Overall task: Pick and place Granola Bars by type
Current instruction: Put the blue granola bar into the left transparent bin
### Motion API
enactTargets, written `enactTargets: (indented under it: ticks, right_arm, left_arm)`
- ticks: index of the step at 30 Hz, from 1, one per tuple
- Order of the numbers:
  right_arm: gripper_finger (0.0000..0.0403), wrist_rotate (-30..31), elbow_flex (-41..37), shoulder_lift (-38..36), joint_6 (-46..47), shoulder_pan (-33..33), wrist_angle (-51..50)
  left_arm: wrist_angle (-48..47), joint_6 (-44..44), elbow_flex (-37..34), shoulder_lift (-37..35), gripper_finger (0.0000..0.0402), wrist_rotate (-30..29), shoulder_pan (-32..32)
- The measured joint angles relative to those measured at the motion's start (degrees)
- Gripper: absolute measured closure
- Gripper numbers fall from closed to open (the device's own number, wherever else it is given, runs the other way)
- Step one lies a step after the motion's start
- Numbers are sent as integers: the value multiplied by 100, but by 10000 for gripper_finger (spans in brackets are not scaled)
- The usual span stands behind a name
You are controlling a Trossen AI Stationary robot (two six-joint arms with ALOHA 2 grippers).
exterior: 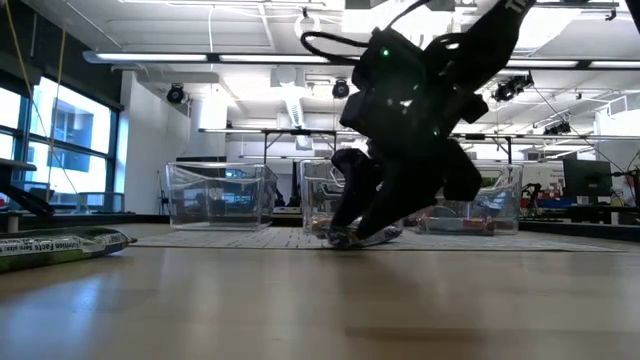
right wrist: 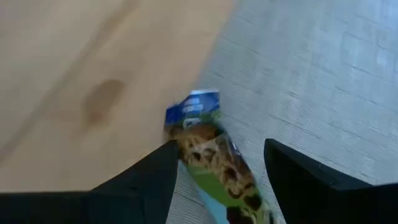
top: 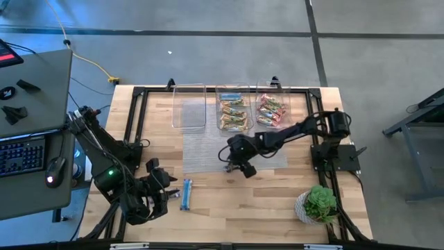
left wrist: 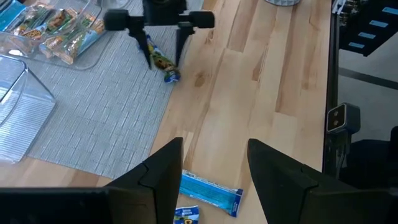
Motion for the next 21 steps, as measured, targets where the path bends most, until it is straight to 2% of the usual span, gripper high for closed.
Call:
enactTargets:
  ticks: [6, 12, 21]
  right_arm:
    - [181, 131, 14, 136, -97, -128, -329]
    - [186, -11, 23, 271, -44, -168, -276]
    - [259, -28, 157, 133, 1125, -144, -339]
  left_arm:
    - [4, 7, 0, 0, 227, 0, 0]
    - [5, 13, 0, 0, 227, 2, 0]
    - [5, -3, 0, 0, 227, 8, 0]
